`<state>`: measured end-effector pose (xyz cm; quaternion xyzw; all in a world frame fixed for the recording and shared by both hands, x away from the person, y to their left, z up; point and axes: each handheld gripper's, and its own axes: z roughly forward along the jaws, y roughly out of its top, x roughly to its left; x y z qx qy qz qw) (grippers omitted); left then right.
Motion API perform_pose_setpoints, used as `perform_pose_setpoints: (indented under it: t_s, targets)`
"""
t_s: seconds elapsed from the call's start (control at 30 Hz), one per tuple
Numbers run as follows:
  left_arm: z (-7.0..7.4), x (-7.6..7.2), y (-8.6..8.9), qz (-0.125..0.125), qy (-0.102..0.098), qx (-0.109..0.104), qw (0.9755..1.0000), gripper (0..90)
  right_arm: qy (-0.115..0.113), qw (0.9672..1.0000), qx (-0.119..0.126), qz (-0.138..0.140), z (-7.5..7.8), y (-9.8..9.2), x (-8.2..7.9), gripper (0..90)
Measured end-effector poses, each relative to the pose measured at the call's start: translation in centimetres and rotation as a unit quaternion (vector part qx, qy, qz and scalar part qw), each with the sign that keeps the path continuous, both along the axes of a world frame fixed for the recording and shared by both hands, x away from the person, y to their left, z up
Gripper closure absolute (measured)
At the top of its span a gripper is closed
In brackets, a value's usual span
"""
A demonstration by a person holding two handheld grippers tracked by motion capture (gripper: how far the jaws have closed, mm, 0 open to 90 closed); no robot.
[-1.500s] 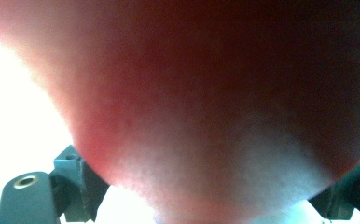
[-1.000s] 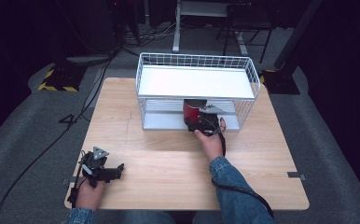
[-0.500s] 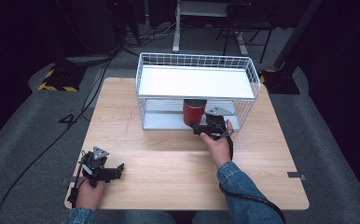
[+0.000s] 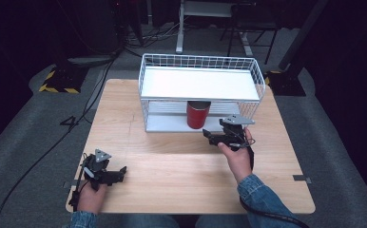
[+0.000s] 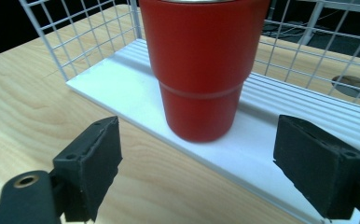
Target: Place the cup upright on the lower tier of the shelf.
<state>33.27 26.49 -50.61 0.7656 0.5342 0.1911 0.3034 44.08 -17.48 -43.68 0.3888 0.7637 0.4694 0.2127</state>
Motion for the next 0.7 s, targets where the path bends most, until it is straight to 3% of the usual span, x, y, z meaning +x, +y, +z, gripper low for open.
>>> perform_pose_setpoints:
  t_s: [0.17,0.43,0.7]
  targets:
    - [0.0,0.0,0.0,0.0,0.0,0.001,1.0,1.5,0.002,1.0,0.005,0.003,0.8,-1.6,-1.4,15.7]
    - [0.0,0.0,0.0,-0.001,-0.001,0.001,1.0,1.4,0.008,0.9998,-0.011,0.012,2.0,-4.3,-3.2,15.7]
    - [0.0,0.2,0.0,-0.003,0.002,0.001,1.0,0.6,0.019,0.9998,-0.009,0.0,2.7,-6.8,-4.9,15.7]
